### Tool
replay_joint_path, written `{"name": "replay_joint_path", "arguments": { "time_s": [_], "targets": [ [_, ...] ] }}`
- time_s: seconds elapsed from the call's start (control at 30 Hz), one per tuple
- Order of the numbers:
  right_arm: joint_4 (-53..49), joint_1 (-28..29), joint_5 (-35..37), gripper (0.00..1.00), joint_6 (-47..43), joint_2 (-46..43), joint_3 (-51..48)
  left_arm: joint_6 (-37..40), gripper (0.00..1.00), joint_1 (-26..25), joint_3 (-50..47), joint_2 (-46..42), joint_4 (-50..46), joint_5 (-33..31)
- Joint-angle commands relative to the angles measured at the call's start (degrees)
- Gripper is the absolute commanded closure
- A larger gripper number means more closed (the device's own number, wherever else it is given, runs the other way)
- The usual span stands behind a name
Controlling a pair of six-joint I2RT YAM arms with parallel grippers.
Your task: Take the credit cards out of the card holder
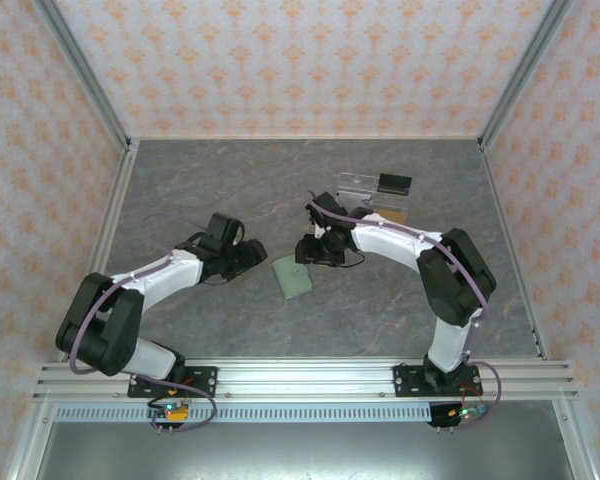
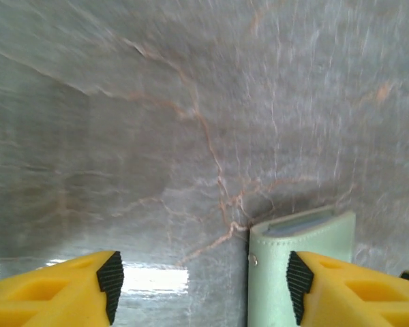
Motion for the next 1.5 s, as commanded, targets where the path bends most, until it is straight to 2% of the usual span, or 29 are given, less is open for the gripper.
{"name": "replay_joint_path", "arguments": {
  "time_s": [0.0,0.17,0.37,0.57,0.87,0.93,1.27,1.47],
  "targets": [
    [-2.58,0.54,1.43,0.54,-1.38,-0.05,0.82,-1.61,0.39,-2.20,1.78,2.02,1.15,3.17],
    [-3.54,1.59,0.46,0.60,-2.59,1.51,1.37,-4.16,0.48,-4.23,0.91,5.43,6.38,7.09],
    [-4.49,1.98,0.23,0.67,-3.12,4.48,2.84,-5.80,0.51,-5.13,1.33,8.60,10.75,10.56],
    [-4.98,1.95,3.00,0.72,-1.91,6.14,2.58,-6.86,0.53,-5.09,1.17,10.30,13.41,12.86],
    [-3.77,1.00,3.92,0.75,0.31,6.81,1.08,-8.24,0.56,-5.08,0.29,10.93,19.68,17.32],
    [-3.36,0.69,3.64,0.75,0.52,6.32,0.80,-8.34,0.57,-5.13,0.16,10.62,20.12,17.56],
    [-0.56,-0.09,1.86,0.71,-0.03,-1.26,-0.51,-7.65,0.86,-5.13,0.37,8.98,19.57,17.34],
    [1.43,-0.06,-0.55,0.62,-0.70,-4.39,-0.59,-7.47,0.92,-5.13,0.67,8.96,18.82,17.21]
  ]
}}
